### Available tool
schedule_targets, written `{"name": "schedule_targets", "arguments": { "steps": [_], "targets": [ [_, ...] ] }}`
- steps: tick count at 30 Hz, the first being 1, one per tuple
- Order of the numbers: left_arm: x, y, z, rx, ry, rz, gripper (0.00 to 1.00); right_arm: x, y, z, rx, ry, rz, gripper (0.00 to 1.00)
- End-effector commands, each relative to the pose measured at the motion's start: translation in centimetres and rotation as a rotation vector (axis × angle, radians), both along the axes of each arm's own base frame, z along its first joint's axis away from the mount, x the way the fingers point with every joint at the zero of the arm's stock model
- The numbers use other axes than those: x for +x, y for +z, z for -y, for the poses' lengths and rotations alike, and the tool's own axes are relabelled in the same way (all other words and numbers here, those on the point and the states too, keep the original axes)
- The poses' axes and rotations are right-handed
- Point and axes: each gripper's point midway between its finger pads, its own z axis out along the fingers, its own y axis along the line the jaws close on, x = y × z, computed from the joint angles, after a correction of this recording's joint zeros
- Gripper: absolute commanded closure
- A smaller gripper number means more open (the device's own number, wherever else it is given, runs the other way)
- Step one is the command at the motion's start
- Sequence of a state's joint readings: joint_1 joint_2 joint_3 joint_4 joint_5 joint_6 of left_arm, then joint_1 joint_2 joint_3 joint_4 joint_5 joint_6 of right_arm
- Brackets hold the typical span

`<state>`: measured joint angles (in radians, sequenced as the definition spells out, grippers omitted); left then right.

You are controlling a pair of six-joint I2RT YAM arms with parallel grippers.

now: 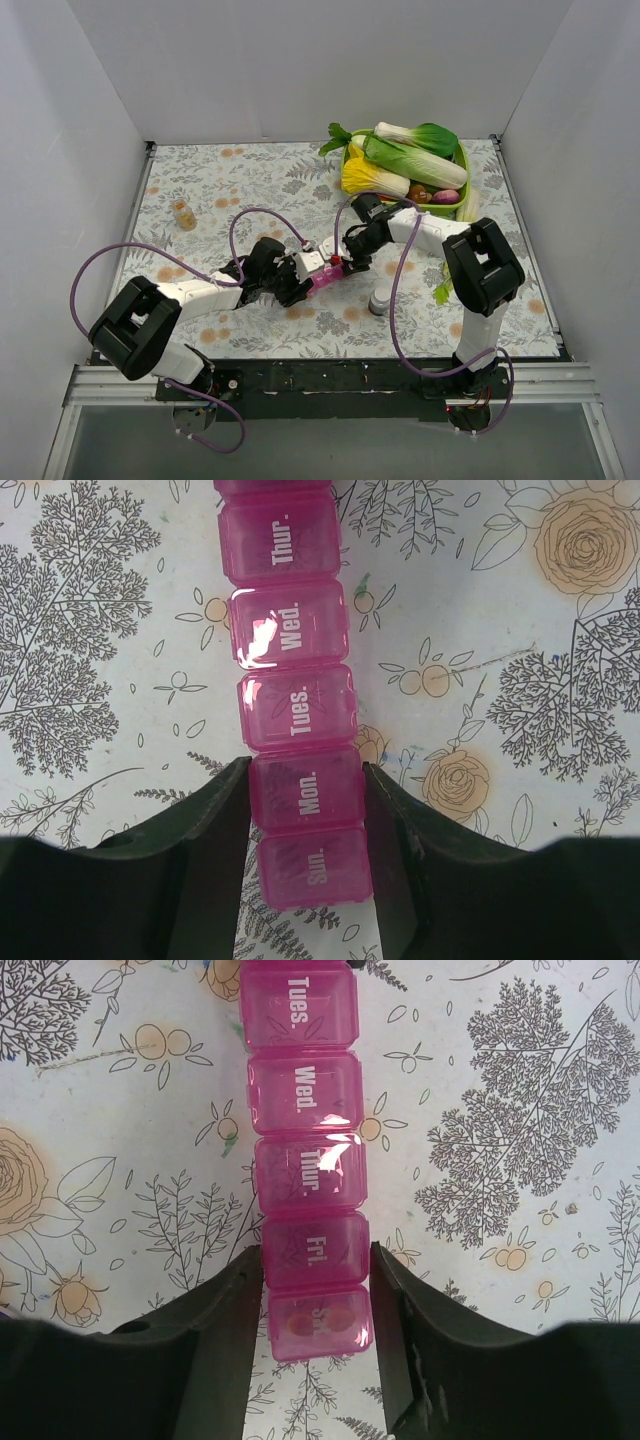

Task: Sort the pills into containers

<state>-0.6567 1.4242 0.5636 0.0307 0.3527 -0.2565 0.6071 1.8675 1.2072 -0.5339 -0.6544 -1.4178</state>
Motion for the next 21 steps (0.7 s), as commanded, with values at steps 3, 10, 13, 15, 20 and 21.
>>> {"name": "schedule_targets", "arguments": {
  "steps": [3,10,13,15,20,21],
  "targets": [
    [-1.1,-1.3,-0.6,0.038,-0.019,-0.029,0.9,-0.6,0.4,-1.1,0.015,0.024,-0.047,0.57],
    [-1.1,-1.6,-0.9,0.053,-0.02,-0.015,0.94,-0.8,0.9,-1.5,0.011,0.002,-0.159,0.69],
    [-1.1,-1.9,-1.1,0.063,-0.02,-0.015,0.95,-0.8,1.0,-1.5,-0.001,-0.015,-0.226,0.7],
    [-1.1,-2.0,-1.1,0.066,-0.019,-0.014,0.96,-0.5,0.9,-1.5,-0.01,-0.033,-0.263,0.71],
    [-1.2,-2.3,-1.3,0.08,-0.02,-0.017,0.97,-0.6,0.3,-1.1,-0.04,-0.073,-0.348,0.71],
    [-1.3,-2.4,-1.2,0.082,-0.024,-0.017,0.97,-0.5,0.2,-1.0,-0.043,-0.085,-0.365,0.71]
  ]
}}
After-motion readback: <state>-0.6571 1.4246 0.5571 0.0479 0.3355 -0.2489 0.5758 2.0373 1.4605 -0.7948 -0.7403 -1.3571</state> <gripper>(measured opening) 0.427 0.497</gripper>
